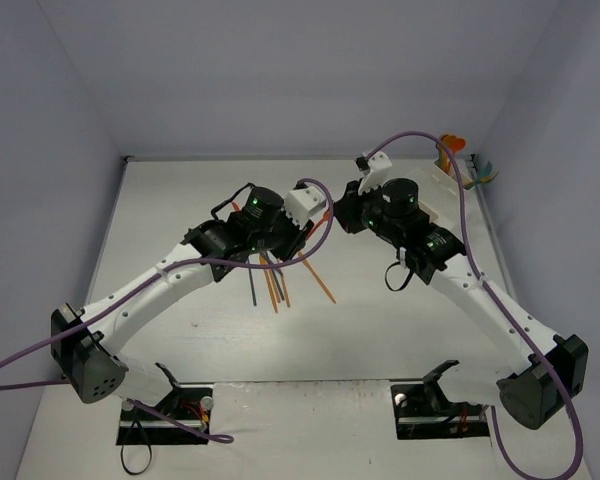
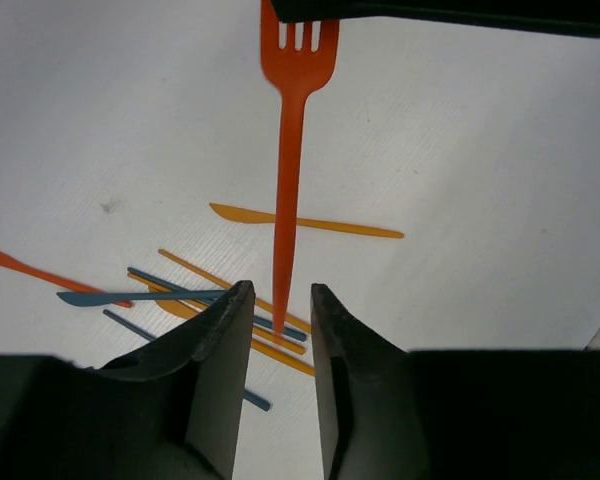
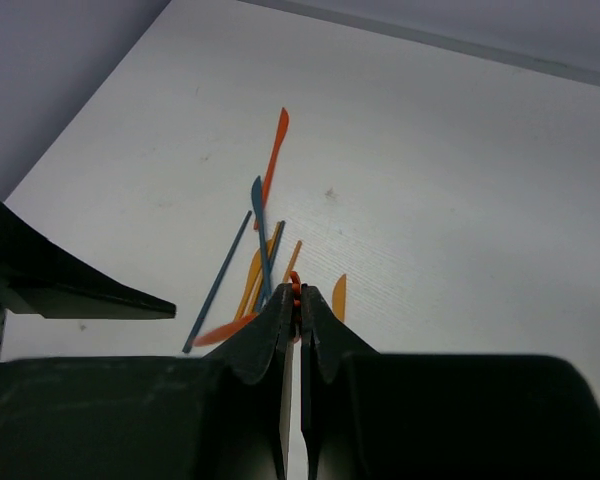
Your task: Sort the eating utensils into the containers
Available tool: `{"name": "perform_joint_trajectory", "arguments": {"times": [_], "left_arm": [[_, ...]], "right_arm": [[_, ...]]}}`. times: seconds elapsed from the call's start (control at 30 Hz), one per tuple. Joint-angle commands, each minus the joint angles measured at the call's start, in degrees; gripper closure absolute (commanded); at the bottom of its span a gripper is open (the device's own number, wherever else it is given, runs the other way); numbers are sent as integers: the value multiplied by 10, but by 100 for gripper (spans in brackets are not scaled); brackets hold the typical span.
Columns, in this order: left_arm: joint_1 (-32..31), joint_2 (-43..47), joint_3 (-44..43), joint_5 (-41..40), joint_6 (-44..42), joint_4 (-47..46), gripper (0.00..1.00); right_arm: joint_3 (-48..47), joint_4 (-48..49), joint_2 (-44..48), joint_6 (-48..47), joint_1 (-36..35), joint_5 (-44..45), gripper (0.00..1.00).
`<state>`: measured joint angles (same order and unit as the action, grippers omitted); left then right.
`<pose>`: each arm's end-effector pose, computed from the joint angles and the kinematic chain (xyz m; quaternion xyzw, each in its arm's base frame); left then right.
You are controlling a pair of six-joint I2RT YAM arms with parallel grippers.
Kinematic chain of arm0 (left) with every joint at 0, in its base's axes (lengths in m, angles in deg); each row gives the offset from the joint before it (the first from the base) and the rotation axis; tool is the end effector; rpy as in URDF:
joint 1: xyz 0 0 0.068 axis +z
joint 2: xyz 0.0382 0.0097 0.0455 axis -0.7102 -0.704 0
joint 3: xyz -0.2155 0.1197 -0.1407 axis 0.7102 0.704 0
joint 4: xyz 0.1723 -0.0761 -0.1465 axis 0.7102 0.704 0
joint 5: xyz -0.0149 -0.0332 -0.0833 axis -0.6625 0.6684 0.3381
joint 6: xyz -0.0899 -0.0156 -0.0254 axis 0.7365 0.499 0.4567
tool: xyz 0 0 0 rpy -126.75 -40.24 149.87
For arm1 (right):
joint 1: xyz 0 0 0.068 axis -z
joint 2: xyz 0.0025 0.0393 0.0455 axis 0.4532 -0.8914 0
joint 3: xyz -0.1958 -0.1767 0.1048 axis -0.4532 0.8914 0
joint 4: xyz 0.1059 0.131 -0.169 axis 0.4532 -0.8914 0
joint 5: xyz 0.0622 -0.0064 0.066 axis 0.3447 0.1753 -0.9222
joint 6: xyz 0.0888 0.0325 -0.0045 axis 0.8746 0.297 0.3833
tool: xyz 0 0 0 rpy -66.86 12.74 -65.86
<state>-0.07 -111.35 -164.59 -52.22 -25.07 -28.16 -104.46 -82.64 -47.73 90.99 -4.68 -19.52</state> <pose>0.2277 -0.2487 0.3626 0.3717 0.7724 -0.2540 0.4481 0.2542 0.1774 0.3997 -0.1959 0.6990 0.3224 0.6075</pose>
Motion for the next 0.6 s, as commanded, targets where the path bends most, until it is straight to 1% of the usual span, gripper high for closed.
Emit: {"name": "perform_joint_trajectory", "arguments": {"times": [0.0, 0.03, 0.07, 0.13, 0.23, 0.27, 0.4, 0.57], "left_arm": [[-1, 15, -12, -52, 28, -24, 62], [0, 16, -10, -75, 36, -23, 51], [0, 18, -7, -87, 39, -23, 45], [2, 20, 0, -124, 45, -17, 37], [22, 20, 12, -150, 65, 1, 33], [36, 24, 23, -153, 72, 2, 31], [86, 48, 72, -153, 124, 2, 24], [134, 84, 131, -155, 153, 0, 20]], "right_arm": [[-29, 31, 17, -21, 1, 85, 100], [-32, 31, 23, -22, 2, 117, 100], [-32, 31, 29, -24, 4, 147, 100], [-35, 28, 42, -29, 8, 210, 100], [-47, 21, 52, -43, 43, 274, 100], [-50, 18, 52, -41, 77, 279, 100], [-81, 18, 35, -46, 194, 276, 100], [-155, 20, -42, -61, 313, 249, 100]]}}
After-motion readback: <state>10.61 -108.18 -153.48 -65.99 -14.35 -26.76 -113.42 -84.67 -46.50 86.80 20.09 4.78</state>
